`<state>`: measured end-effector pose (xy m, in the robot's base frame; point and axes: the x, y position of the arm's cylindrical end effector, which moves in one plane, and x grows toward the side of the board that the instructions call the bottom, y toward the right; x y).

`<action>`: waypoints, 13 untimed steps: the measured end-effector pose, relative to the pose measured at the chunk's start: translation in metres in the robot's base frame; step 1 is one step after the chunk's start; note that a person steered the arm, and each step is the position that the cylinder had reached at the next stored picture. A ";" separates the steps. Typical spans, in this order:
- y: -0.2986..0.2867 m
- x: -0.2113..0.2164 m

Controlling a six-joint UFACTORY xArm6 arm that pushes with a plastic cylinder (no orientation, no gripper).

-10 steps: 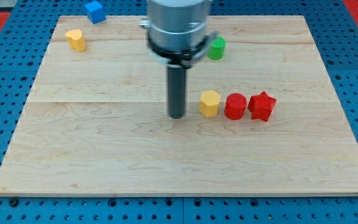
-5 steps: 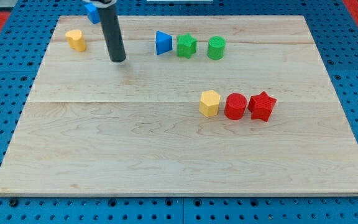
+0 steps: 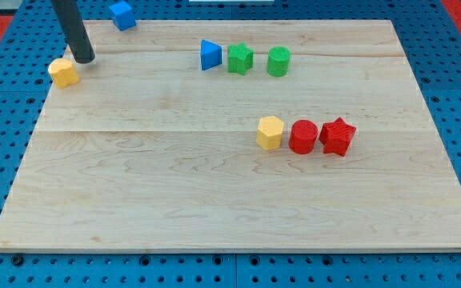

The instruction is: Move the heart vertically to the green star

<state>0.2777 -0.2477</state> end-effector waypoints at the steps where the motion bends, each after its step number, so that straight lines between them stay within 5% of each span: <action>1: -0.055 -0.014; 4: -0.013 0.119; 7: 0.008 0.093; 9: 0.111 0.153; 10: 0.024 0.151; 11: 0.023 0.107; 12: 0.080 0.091; 13: 0.144 0.119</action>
<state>0.3971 -0.1039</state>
